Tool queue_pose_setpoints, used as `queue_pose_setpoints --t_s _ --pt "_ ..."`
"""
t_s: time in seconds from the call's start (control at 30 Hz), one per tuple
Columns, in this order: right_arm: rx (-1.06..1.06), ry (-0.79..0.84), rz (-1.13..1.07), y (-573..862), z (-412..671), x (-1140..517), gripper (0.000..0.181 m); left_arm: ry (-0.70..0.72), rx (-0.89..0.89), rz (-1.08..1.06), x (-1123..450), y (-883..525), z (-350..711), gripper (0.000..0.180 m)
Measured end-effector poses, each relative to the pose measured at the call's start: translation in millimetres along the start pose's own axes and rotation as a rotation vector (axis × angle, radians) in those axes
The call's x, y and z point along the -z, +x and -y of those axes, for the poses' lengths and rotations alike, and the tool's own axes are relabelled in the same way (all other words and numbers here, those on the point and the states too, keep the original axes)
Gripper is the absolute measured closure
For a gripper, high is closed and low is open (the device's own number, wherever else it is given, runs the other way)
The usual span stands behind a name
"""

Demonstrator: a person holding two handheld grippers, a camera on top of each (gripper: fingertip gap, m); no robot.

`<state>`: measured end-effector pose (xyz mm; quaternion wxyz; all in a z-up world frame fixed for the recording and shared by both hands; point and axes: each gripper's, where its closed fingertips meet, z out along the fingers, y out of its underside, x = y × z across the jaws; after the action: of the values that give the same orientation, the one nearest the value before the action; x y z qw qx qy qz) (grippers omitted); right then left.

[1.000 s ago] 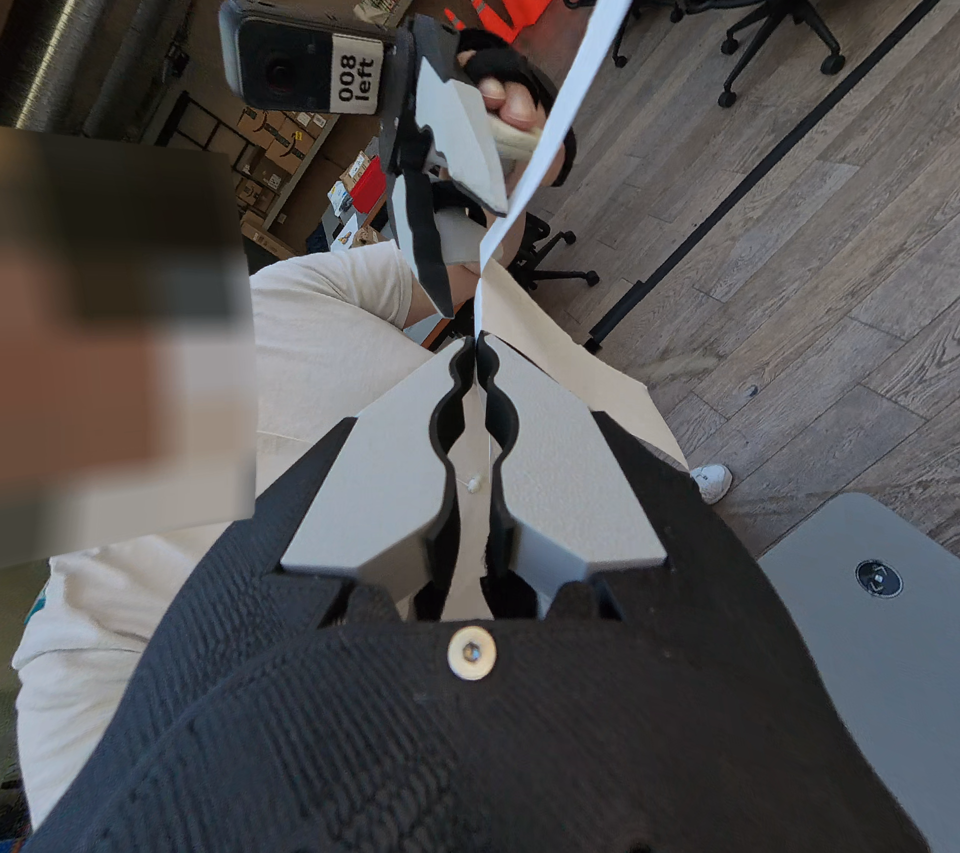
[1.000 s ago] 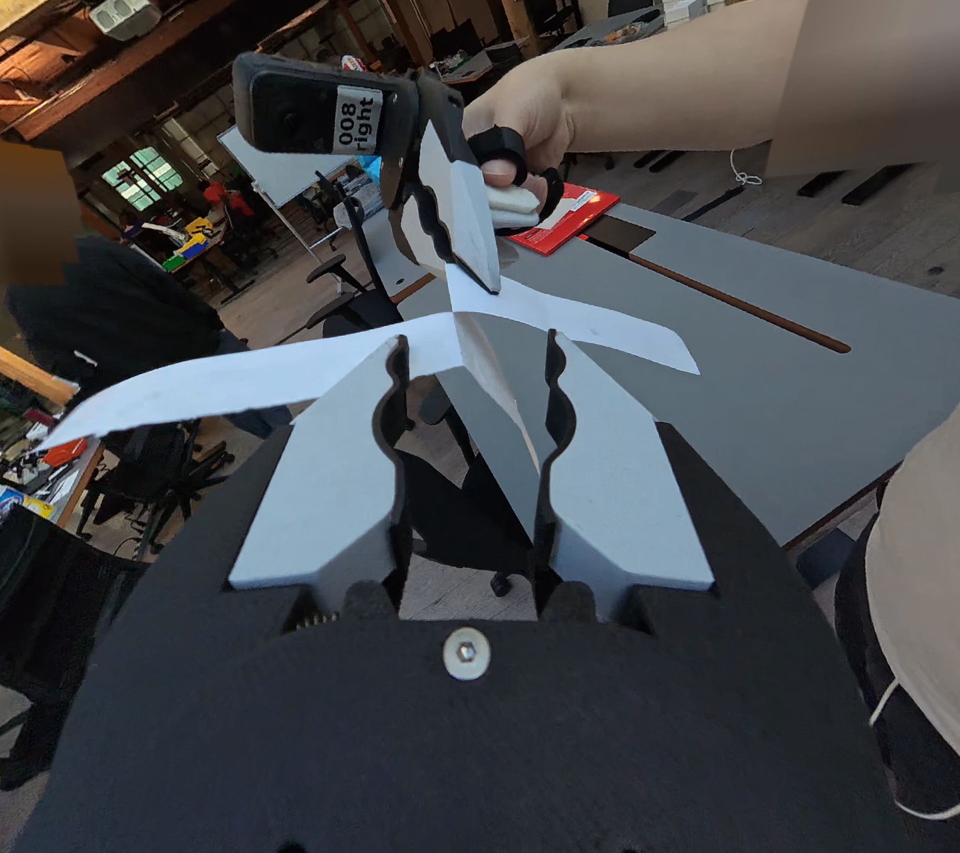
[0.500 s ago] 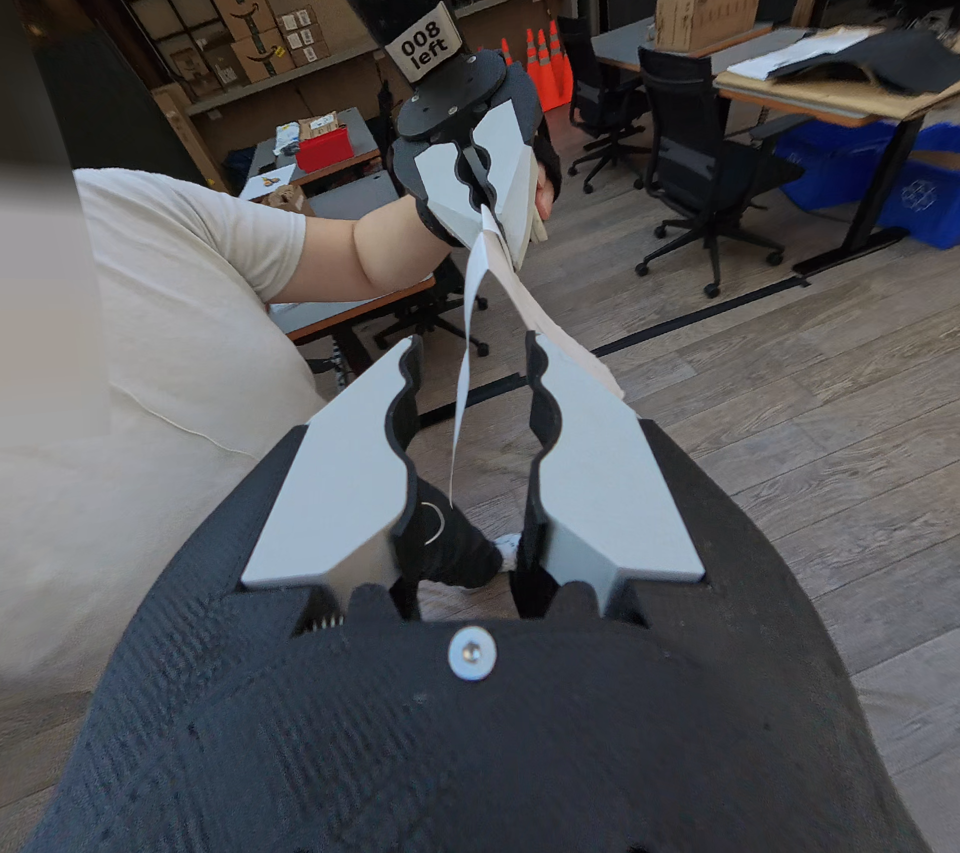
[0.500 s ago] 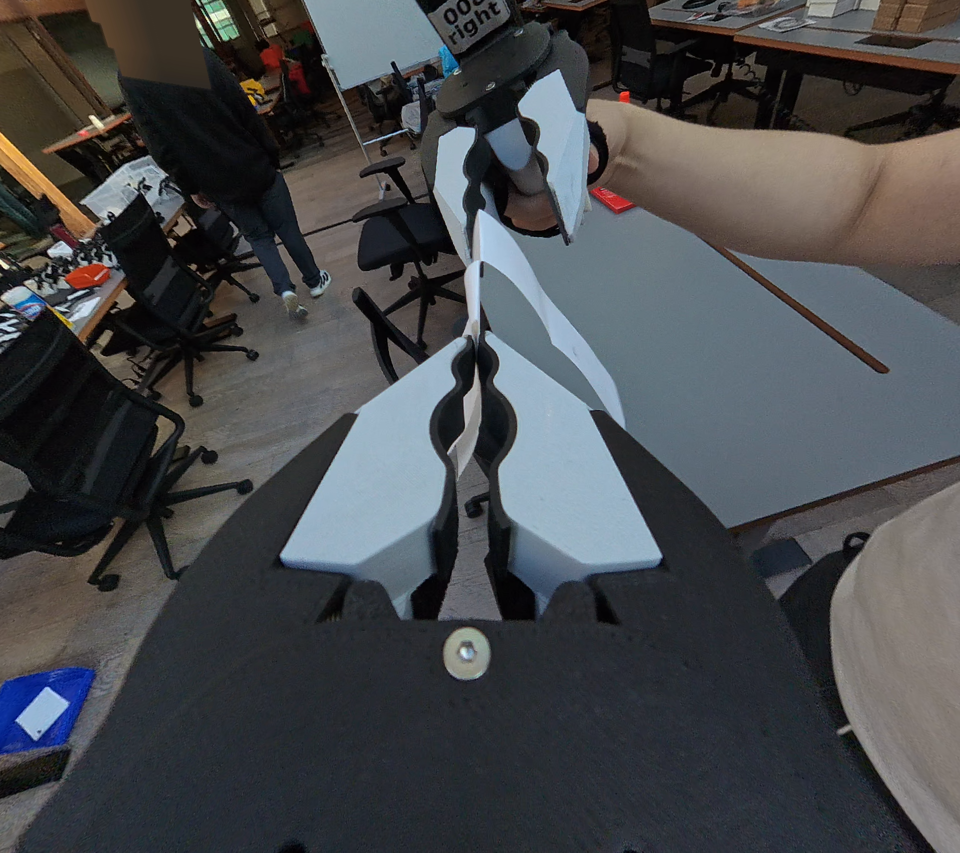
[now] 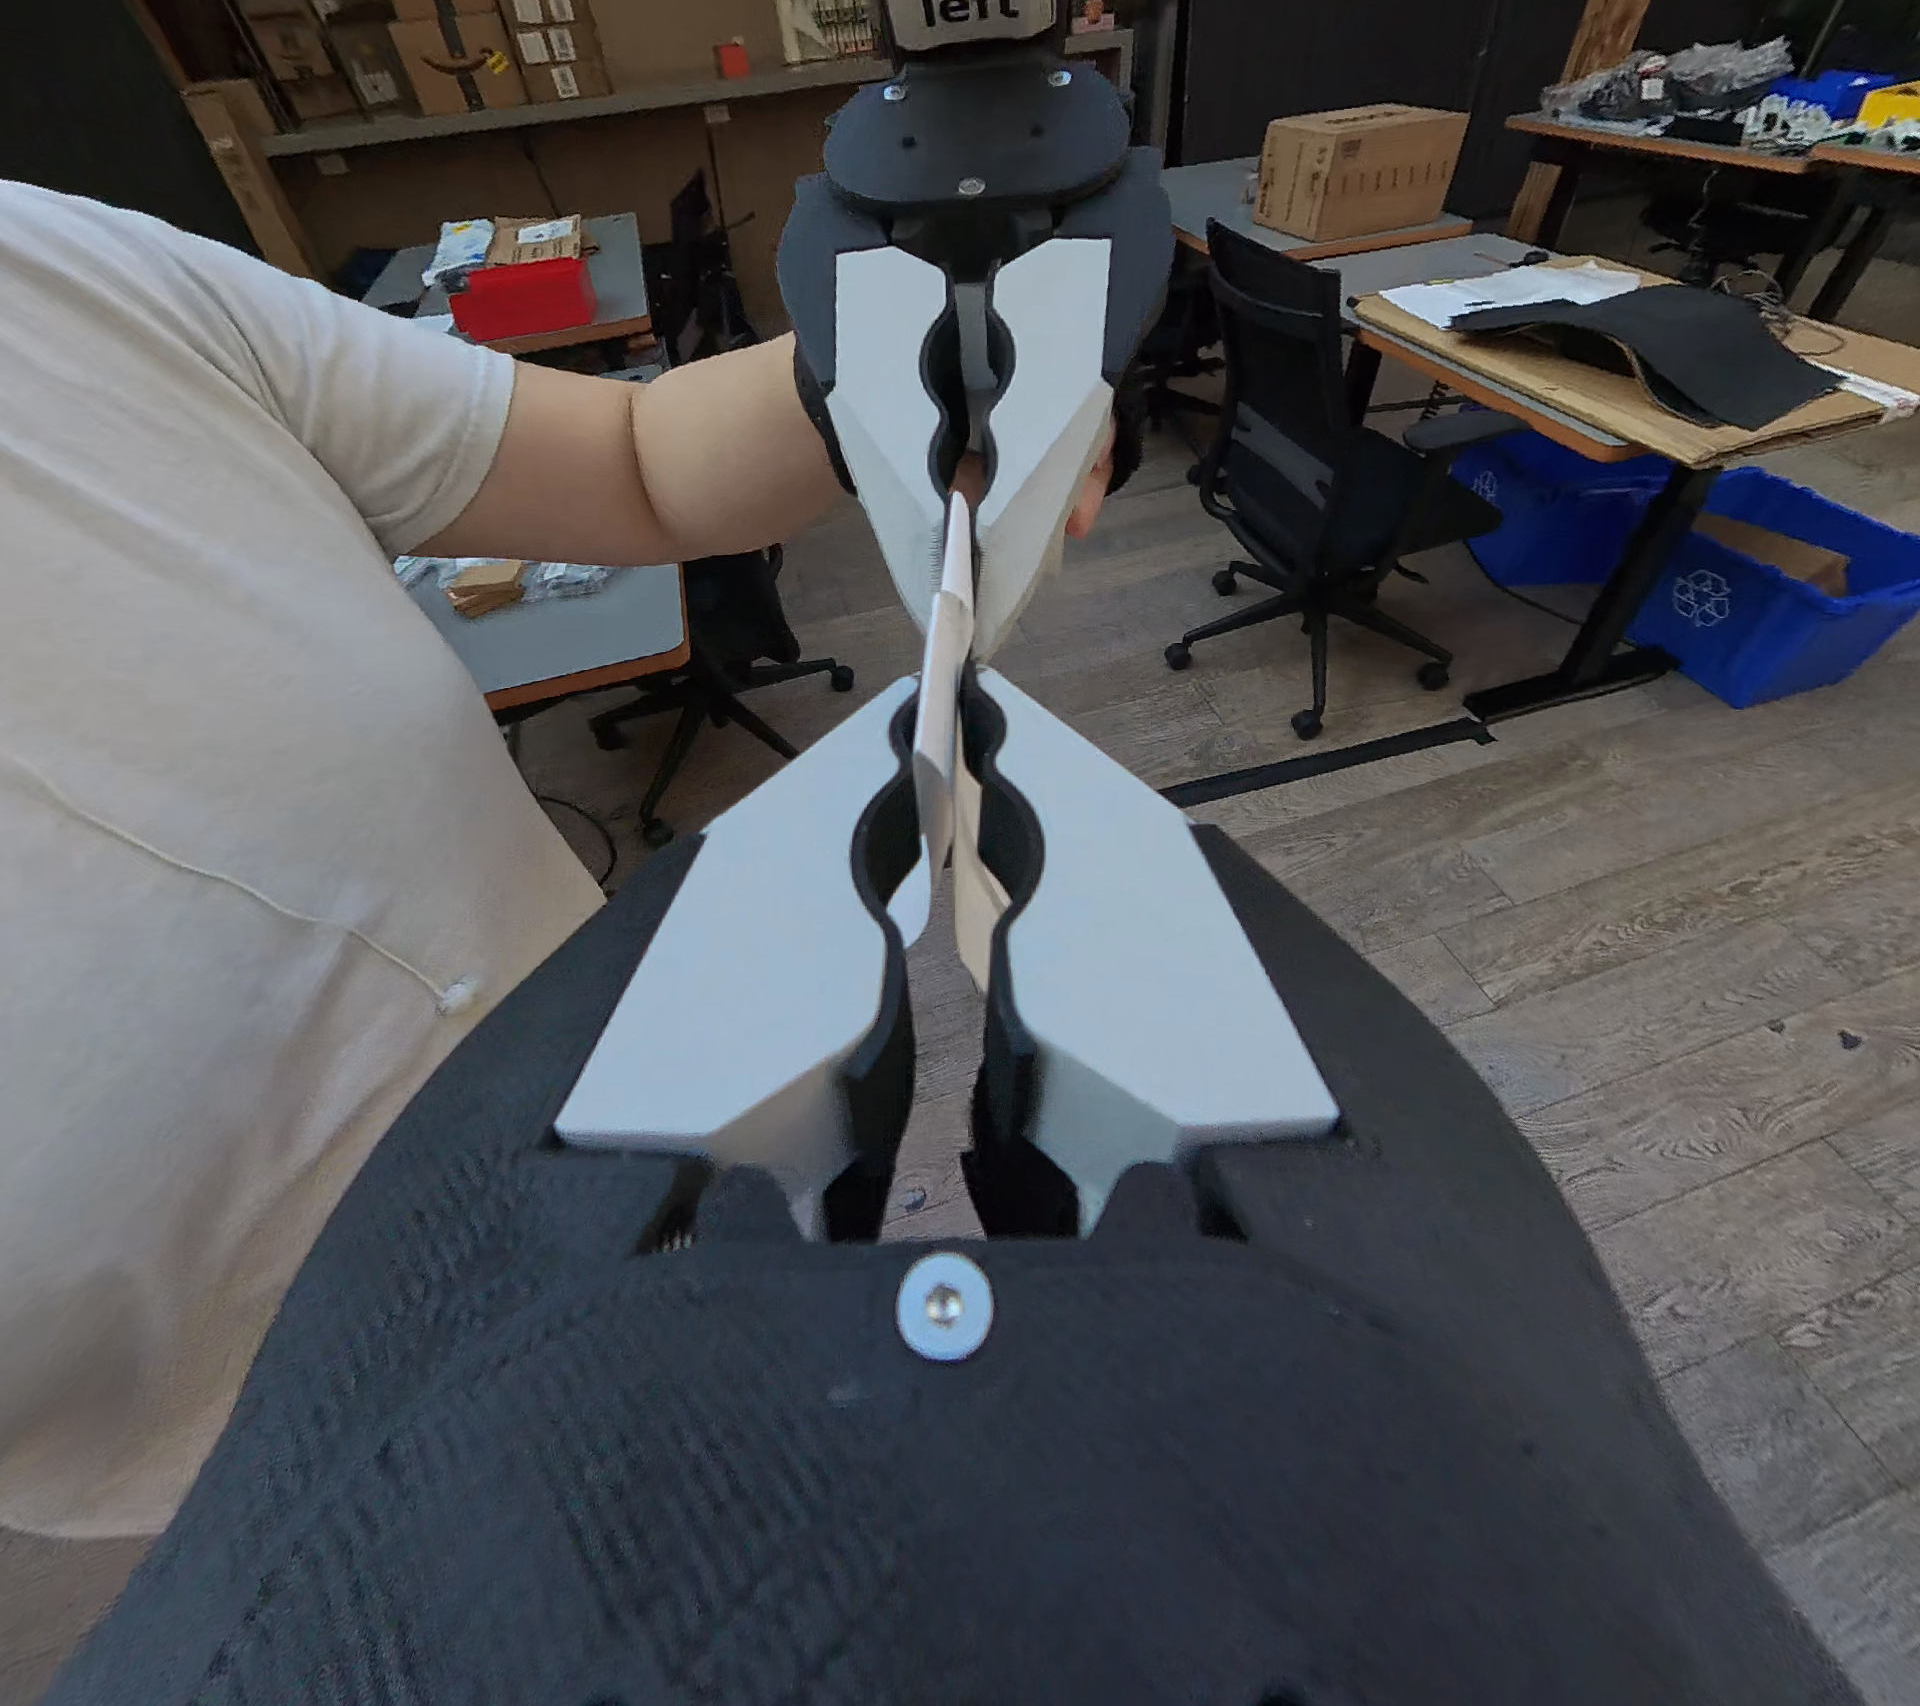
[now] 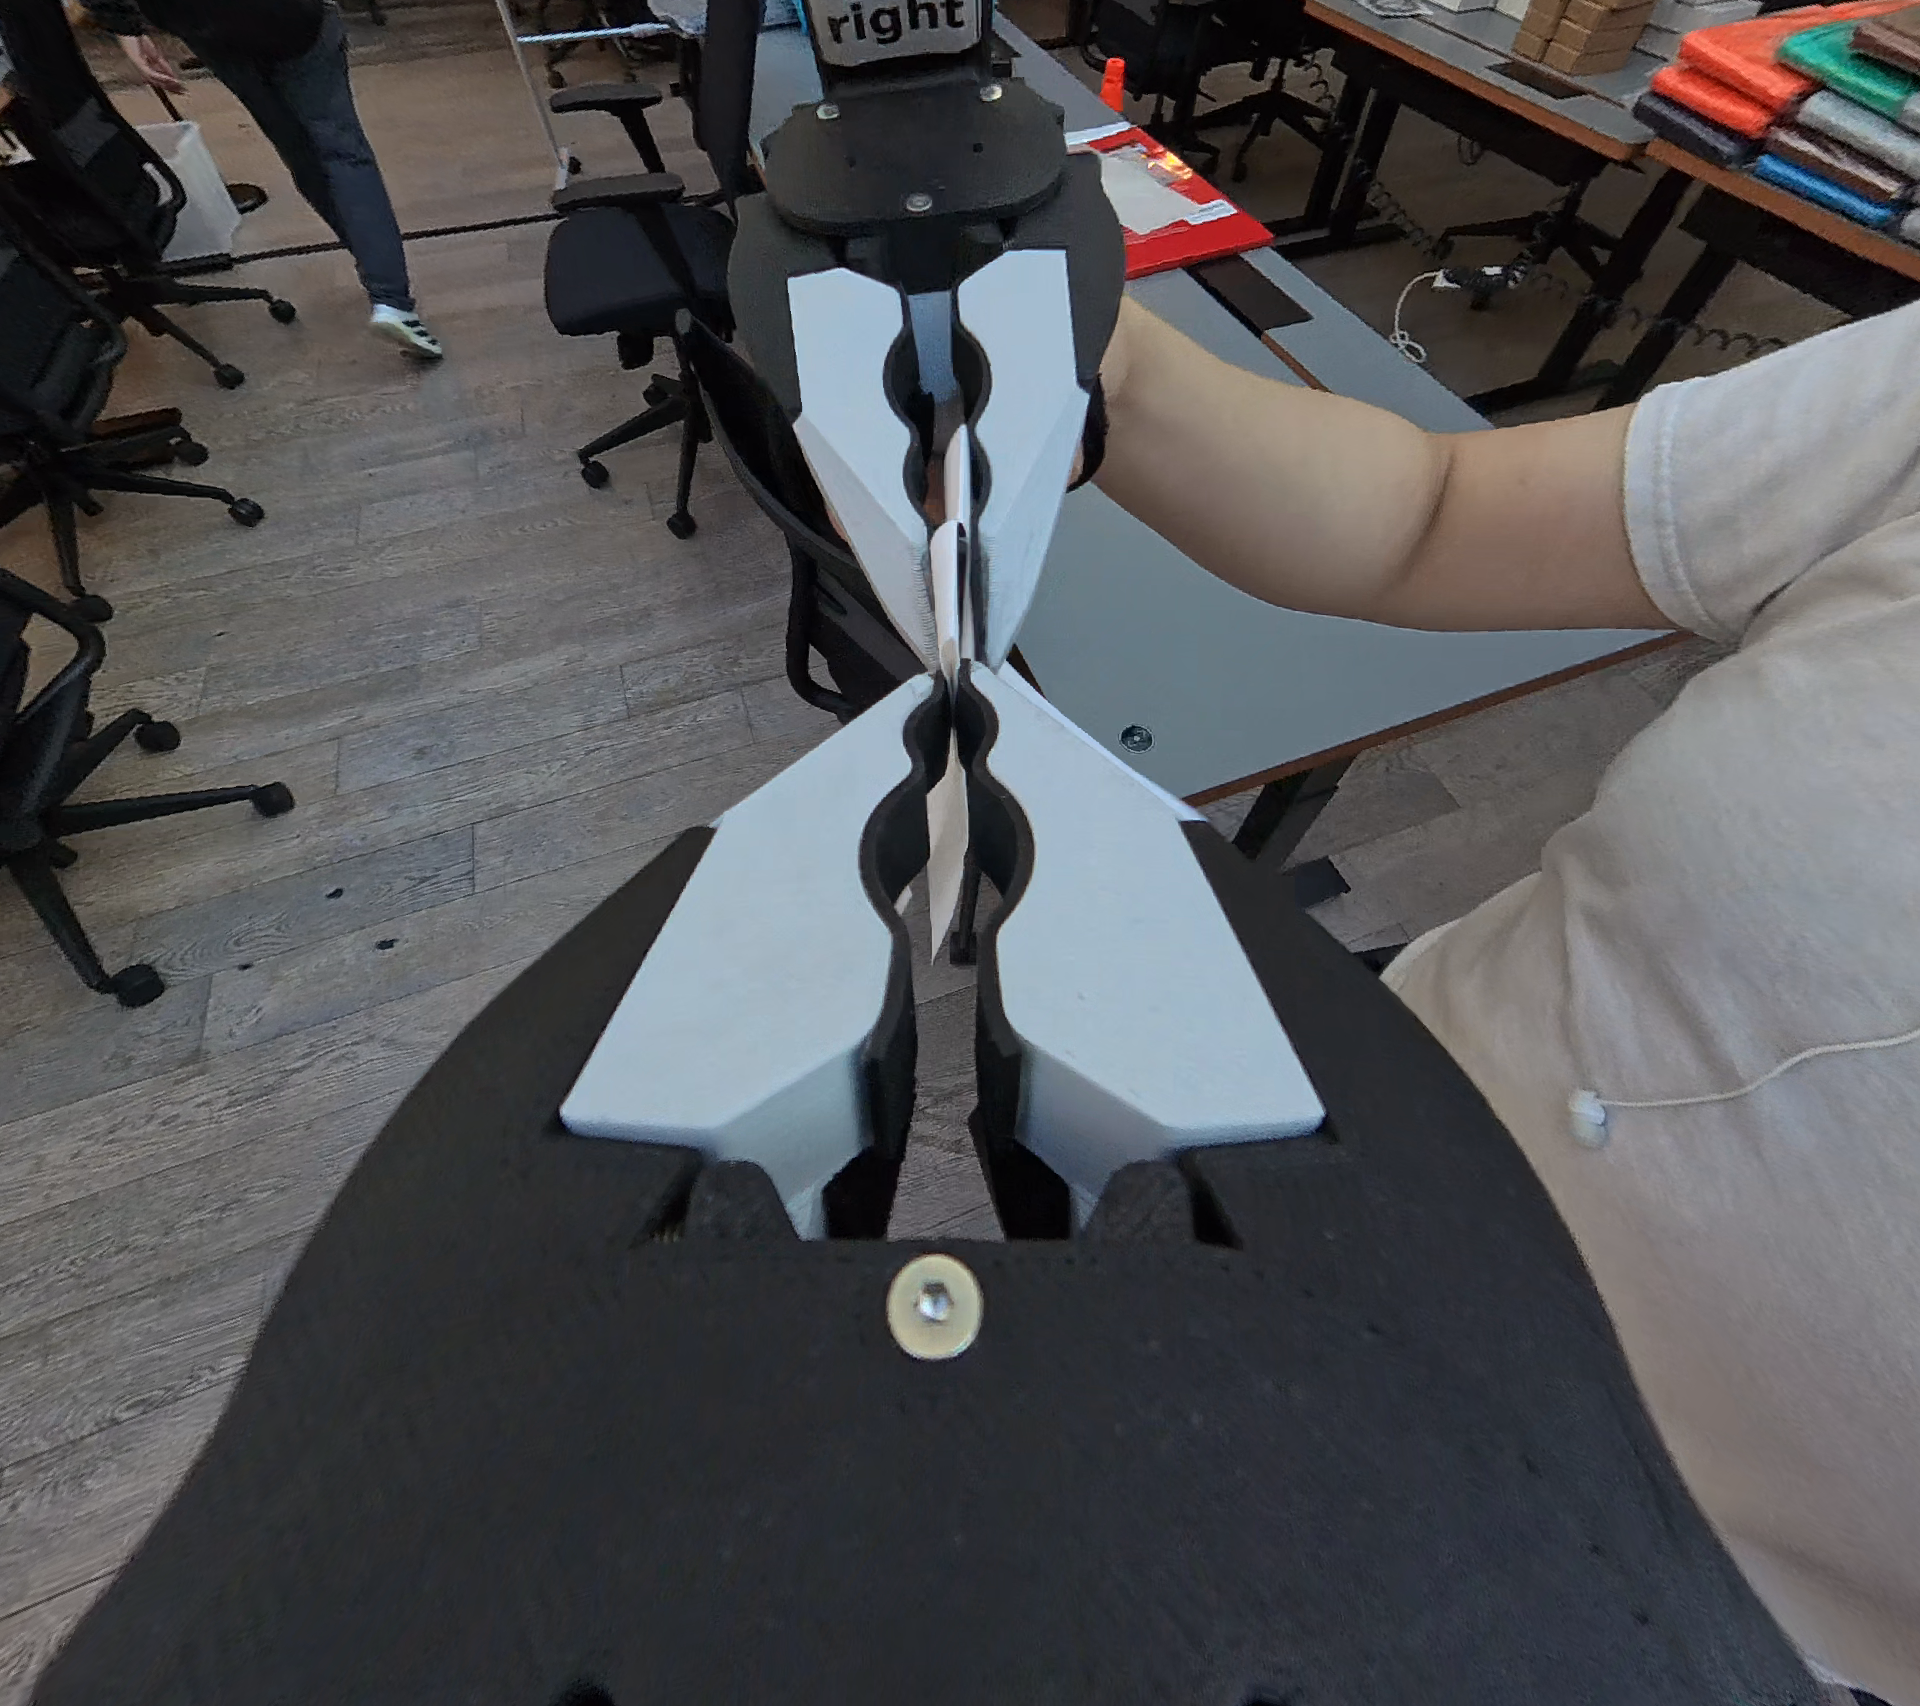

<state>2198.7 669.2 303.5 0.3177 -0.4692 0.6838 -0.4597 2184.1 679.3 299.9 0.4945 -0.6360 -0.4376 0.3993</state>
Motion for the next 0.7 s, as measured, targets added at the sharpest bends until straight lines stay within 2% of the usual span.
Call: queue_pose_setpoints --t_s 0.07,0.13,0.3,0.4,0.47,0.5,0.53,0.57,0.6,0.7 --pt "0.021 0.017 -0.018 -16.2 -9.9 15.7 0.175 0.022 -0.047 0.005 -16.1 17.8 0.2 0.180" --pt "0.043 0.037 -0.002 -36.6 -24.3 28.9 0.152 0.048 -0.109 -0.005 -26.5 36.3 -0.3 0.180" --pt "0.157 0.096 -0.084 -74.7 -71.4 27.7 0.147 0.138 -0.235 -0.077 -27.2 83.0 -7.6 0.180" --pt "0.208 0.160 -0.179 -96.0 -77.7 4.6 0.163 0.171 -0.298 -0.105 -12.7 108.2 -16.2 0.180" --pt "0.218 0.189 -0.234 -113.0 -75.3 -13.0 0.181 0.200 -0.335 -0.151 2.8 128.8 -20.7 0.180" --pt "0.224 0.197 -0.255 -122.6 -72.6 -21.6 0.181 0.217 -0.340 -0.163 12.0 137.3 -21.6 0.180" --pt "0.233 0.207 -0.265 -134.5 -68.6 -29.3 0.181 0.244 -0.341 -0.191 23.5 147.5 -21.0 0.161" --pt "0.242 0.218 -0.282 -145.8 -63.6 -35.6 0.181 0.272 -0.341 -0.236 38.7 159.0 -20.5 0.133" --pt "0.247 0.232 -0.300 -157.3 -57.7 -40.6 0.181 0.287 -0.318 -0.274 57.4 166.6 -22.5 0.129" --pt "0.237 0.275 -0.338 -193.4 -38.7 -49.6 0.181 0.368 -0.231 -0.400 126.4 184.6 -42.3 0.179"
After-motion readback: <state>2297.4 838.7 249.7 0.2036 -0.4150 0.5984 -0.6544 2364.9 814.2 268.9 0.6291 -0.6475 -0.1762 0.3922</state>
